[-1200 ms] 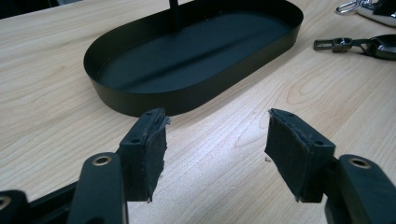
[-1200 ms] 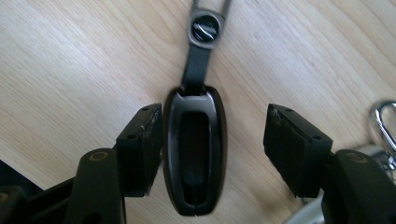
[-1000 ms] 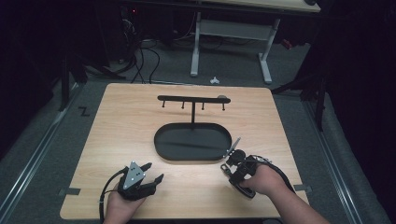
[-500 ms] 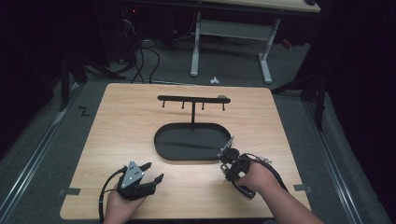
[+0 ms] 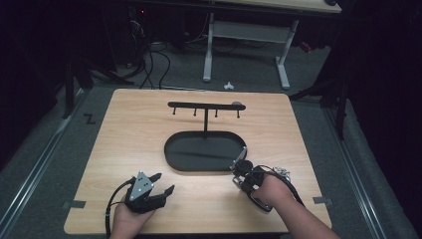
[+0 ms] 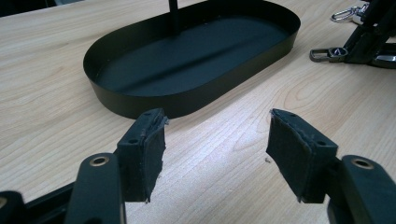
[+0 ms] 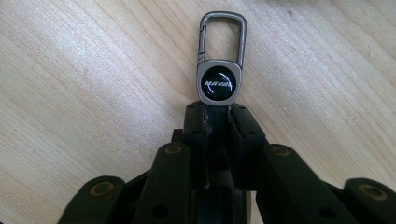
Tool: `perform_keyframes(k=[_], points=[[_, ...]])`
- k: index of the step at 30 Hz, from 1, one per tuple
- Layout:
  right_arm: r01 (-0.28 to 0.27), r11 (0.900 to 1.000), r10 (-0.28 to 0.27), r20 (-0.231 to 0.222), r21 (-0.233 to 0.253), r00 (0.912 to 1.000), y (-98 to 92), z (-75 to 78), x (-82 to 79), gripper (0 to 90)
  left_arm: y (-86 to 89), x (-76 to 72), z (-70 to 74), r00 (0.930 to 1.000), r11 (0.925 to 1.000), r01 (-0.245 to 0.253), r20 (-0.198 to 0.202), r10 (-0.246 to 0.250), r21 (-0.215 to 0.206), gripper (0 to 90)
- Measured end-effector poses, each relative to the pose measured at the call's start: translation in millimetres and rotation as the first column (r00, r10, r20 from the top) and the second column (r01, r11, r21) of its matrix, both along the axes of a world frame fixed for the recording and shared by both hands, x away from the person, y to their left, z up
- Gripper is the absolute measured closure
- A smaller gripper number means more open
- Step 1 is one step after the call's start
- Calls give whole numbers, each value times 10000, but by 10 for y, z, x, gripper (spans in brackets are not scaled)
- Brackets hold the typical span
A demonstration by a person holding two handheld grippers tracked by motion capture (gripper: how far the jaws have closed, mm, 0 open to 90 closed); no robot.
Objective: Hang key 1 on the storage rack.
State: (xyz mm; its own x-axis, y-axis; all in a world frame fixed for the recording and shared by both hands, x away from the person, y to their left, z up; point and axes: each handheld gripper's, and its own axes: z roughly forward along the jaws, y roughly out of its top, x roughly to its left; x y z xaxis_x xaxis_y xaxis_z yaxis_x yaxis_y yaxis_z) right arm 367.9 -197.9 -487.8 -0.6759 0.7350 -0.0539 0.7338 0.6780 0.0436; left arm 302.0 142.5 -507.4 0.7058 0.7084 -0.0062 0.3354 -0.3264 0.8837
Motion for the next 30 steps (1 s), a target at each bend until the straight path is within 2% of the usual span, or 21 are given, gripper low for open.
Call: perform_keyframes(k=[3, 4, 9, 15, 16, 17, 24, 28, 30], points=[[-25, 10000, 25, -10, 25, 10000, -5, -2, -1, 794, 1, 1, 1, 10000, 10000, -7, -10, 7, 2, 373], [181, 9998, -181, -88, 48, 9998, -4, 1, -5, 794, 1, 2, 1, 10000, 10000, -5, -13, 5, 1, 373], [301, 9995, -299, -156, 135, 9994, -18, 0, 13, 794, -3, -1, 2, 10000, 10000, 11, -8, -11, 49, 373], [275, 9996, -275, 15, 10, 9996, -2, 4, -18, 799, 0, -3, 4, 10000, 9999, -4, 32, 4, 149, 374], [30, 9999, -30, 13, 101, 10000, -15, 14, -13, 799, 1, -4, 2, 10000, 9998, 13, 50, -14, 184, 376], [268, 9991, -266, -56, 334, 9996, -27, 66, -36, 799, -2, -5, -10, 9999, 9998, 24, 147, -27, 210, 377], [293, 9983, -303, 192, 511, 9994, -132, 279, -81, 799, -35, -15, -24, 9996, 9991, 141, 254, -151, 412, 373], [461, 9981, -469, 209, 412, 9987, -167, 344, -124, 800, -42, -25, -30, 9993, 9989, 206, 298, -219, 431, 373], [287, 9986, -301, 308, 436, 9991, -192, 385, -136, 800, -42, -27, -34, 9993, 9987, 249, 276, -261, 444, 373]])
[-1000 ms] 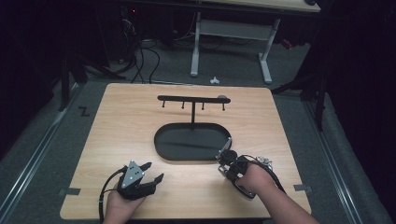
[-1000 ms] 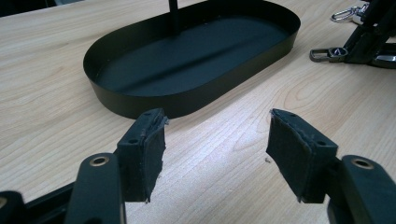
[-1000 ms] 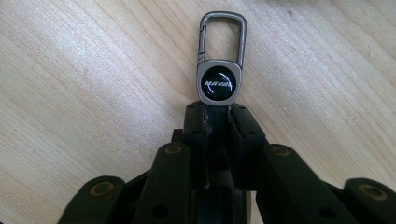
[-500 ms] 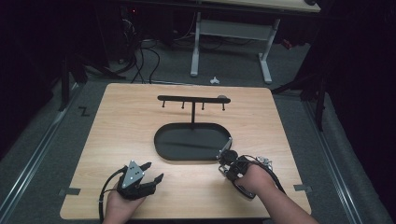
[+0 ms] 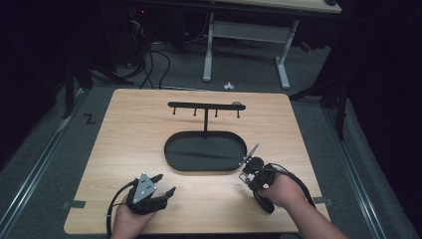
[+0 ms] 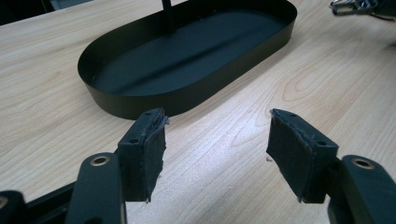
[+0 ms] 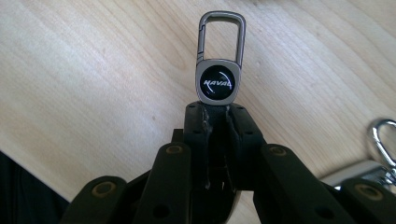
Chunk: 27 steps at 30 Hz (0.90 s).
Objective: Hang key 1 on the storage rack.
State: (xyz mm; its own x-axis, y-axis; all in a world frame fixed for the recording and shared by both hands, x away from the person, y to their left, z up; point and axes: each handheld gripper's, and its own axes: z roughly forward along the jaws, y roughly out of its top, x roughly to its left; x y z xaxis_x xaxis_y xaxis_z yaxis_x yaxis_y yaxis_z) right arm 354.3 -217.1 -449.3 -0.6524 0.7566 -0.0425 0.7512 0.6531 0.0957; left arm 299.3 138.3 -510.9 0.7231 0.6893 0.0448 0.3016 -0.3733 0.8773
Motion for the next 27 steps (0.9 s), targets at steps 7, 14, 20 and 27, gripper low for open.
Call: perform_keyframes(k=[7, 14, 20, 27], points=[[21, 9996, -35, 466, 299, 9989, -80, 217, -50, 802, -18, -4, -12, 10000, 10000, 7, -62, -6, 70, 372], [166, 9984, -202, 655, 541, 9976, -113, 320, -45, 802, -16, -12, -11, 10000, 10000, 34, -18, -34, 1, 371], [195, 9979, -246, 825, 624, 9963, -110, 422, -18, 803, -14, -10, -11, 10000, 10000, 73, -3, -74, -21, 371], [93, 9967, -168, 946, 801, 9954, -77, 536, 25, 802, -1, -29, 0, 9999, 9999, 147, 64, -147, -1, 371]])
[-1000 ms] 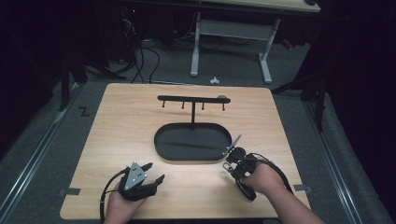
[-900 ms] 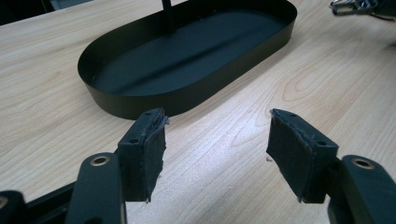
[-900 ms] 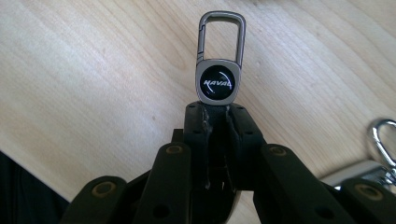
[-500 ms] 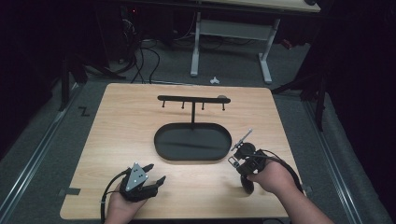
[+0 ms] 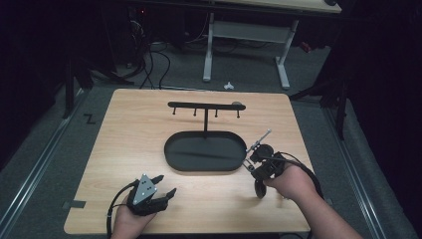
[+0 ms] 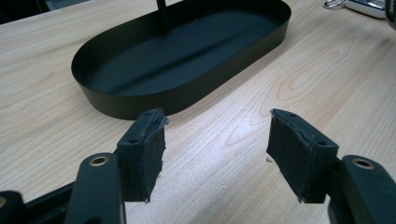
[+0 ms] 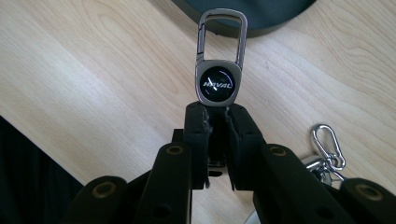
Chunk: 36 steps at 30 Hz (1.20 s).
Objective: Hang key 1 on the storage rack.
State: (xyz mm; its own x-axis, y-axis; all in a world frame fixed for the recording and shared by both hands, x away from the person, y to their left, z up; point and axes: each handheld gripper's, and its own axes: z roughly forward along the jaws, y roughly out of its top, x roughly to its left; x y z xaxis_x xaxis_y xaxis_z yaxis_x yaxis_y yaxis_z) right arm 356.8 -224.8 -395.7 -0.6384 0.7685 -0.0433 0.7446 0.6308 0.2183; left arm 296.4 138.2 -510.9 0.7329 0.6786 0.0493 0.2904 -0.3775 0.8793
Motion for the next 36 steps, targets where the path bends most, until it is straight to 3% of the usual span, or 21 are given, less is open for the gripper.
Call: perform_keyframes(k=[14, 24, 36], points=[[-384, 9993, 383, 242, 8, 9990, 128, 55, 110, 801, 189, -116, -7, 9986, 9986, -521, 47, 520, 84, 370], [-569, 9980, 558, 385, 276, 9977, 225, 154, 234, 801, 346, -198, -14, 9955, 9955, -945, -9, 945, 119, 371], [-610, 9979, 592, 725, 228, 9956, 319, 319, 354, 802, 335, -209, -18, 9964, 9961, -849, -14, 850, 251, 372]])
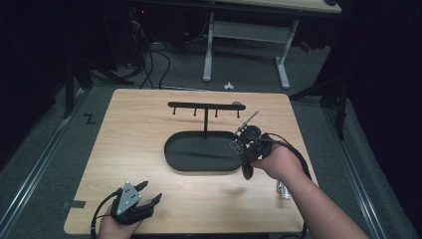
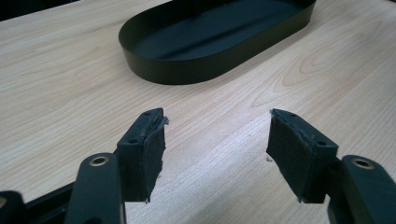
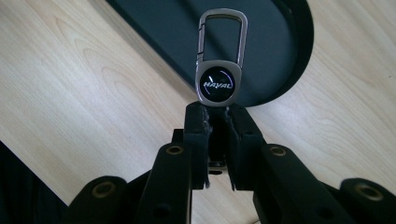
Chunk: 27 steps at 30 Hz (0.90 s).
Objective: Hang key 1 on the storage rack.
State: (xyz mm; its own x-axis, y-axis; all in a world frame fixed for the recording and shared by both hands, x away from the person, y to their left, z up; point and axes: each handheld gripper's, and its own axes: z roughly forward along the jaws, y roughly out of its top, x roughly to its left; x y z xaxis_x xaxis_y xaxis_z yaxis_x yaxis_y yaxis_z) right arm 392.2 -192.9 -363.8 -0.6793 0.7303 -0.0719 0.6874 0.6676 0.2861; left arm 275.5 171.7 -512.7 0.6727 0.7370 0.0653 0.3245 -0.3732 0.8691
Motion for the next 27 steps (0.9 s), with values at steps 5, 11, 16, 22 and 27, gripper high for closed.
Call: perform_keyframes(k=[5, 11, 16, 22, 27], points=[[-25, 10000, 25, 126, -5, 9999, 22, 63, 50, 802, 5, 5, -2, 10000, 10000, 17, -44, -17, 14, 372], [111, 9999, -115, 360, 119, 9993, 67, 163, 120, 802, 8, 3, 2, 10000, 10000, 28, -52, -28, 1, 372], [67, 9996, -80, 502, 259, 9987, 141, 230, 207, 802, 2, 0, 1, 10000, 10000, 40, -26, -40, -32, 372], [31, 9997, -46, 610, 253, 9981, 233, 248, 305, 802, 10, 0, -1, 10000, 10000, 34, -16, -34, -54, 372], [70, 9996, -89, 664, 287, 9978, 292, 275, 371, 802, 24, 3, 3, 9999, 10000, 62, -90, -63, -54, 372]])
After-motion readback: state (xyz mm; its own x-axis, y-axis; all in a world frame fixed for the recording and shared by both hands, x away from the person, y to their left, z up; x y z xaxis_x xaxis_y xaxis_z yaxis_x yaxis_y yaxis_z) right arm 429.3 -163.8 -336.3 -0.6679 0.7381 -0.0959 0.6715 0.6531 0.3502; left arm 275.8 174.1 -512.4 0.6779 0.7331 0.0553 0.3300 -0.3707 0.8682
